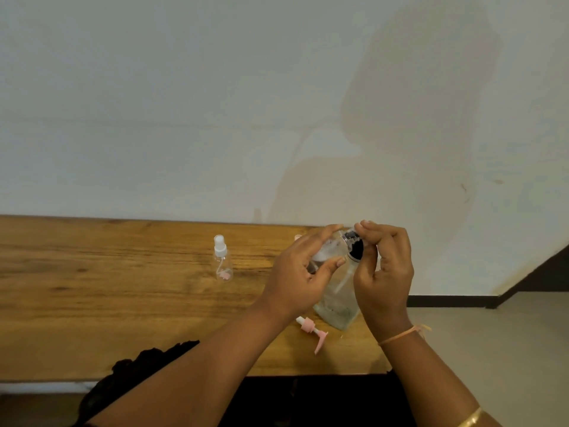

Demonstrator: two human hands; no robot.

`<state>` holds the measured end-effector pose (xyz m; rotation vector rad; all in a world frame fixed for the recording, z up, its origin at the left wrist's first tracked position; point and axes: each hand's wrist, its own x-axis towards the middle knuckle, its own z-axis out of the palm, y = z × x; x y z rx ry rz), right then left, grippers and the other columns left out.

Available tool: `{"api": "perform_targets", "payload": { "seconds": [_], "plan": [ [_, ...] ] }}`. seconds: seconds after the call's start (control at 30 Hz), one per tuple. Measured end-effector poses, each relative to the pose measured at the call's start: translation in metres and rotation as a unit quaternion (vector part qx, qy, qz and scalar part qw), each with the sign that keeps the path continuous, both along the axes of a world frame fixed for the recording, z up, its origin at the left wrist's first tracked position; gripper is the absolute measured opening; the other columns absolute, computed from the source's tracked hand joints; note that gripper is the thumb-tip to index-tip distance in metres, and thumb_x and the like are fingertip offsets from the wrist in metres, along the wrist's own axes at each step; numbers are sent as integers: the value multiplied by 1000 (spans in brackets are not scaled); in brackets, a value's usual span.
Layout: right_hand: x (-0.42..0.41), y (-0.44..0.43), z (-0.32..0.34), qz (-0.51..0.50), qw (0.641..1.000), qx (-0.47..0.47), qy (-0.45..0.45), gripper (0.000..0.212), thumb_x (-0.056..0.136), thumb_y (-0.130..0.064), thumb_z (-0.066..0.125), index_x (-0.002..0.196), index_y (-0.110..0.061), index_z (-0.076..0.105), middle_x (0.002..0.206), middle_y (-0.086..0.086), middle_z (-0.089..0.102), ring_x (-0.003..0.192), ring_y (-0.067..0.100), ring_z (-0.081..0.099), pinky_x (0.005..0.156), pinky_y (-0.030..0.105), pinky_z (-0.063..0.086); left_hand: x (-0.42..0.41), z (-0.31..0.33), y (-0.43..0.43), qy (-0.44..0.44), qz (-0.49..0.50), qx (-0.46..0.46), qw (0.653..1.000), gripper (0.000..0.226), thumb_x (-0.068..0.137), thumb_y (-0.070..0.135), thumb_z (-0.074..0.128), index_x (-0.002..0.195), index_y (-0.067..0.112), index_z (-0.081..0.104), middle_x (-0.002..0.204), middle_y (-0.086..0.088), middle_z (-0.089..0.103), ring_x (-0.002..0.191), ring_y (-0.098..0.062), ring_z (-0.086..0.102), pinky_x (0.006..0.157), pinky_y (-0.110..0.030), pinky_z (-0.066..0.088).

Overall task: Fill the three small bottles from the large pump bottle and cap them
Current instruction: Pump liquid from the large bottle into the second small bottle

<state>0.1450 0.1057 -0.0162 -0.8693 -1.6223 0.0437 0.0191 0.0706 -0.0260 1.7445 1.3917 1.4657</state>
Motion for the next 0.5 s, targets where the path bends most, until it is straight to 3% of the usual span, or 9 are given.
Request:
{"api": "perform_targets", "payload": {
  "seconds": [0.1,0.27,0.5],
  "plan": [
    [0,-1,-1,0,1000,0,3,34,78,24,51,99,0,64,100,3,50,101,10,51,93,11,41,0,-1,-2,1,-1,7,1000,48,87,37,59,134,34,48,120,19,56,98,-10,60,71,-38,57],
    [-5,-6,10,-1,1000,-4,25,30,80,18,49,97,-1,65,99,2,51,99,12,53,91,10,41,-3,5,-1,16,11,37,999,49,85,45,55,133,40,45,116,15,59,90,-22,61,73,-39,55],
    [-1,-2,1,5,1000,-4,7,31,80,18,48,98,0,64,100,2,50,99,11,51,91,10,41,0,-3,0,20,13,25,999,48,87,40,57,134,37,45,121,13,58,100,-11,60,79,-30,56]
  ]
}}
